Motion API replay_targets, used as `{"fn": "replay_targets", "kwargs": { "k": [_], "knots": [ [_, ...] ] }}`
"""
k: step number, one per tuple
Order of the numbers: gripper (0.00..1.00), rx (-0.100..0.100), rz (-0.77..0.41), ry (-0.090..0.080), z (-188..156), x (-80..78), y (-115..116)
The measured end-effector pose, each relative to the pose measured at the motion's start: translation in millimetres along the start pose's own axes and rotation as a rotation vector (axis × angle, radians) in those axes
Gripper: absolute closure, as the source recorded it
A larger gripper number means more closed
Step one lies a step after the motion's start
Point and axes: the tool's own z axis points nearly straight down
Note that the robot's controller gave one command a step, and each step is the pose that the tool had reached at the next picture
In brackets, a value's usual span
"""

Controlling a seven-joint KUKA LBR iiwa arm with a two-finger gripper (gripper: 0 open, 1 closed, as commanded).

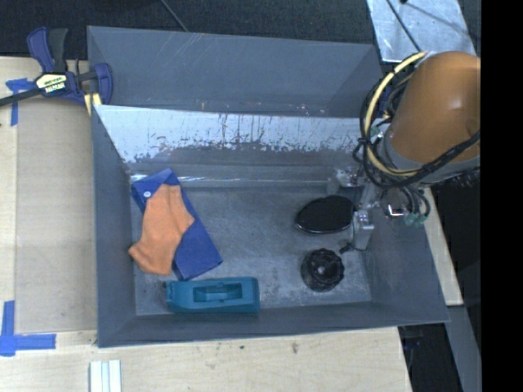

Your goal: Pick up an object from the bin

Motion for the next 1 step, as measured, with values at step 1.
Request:
{"fn": "replay_targets", "kwargs": {
  "k": [1],
  "knots": [
    [0.00, 0.001, -0.002, -0.009, -4.5, -1.7, 0.2]
  ]
}}
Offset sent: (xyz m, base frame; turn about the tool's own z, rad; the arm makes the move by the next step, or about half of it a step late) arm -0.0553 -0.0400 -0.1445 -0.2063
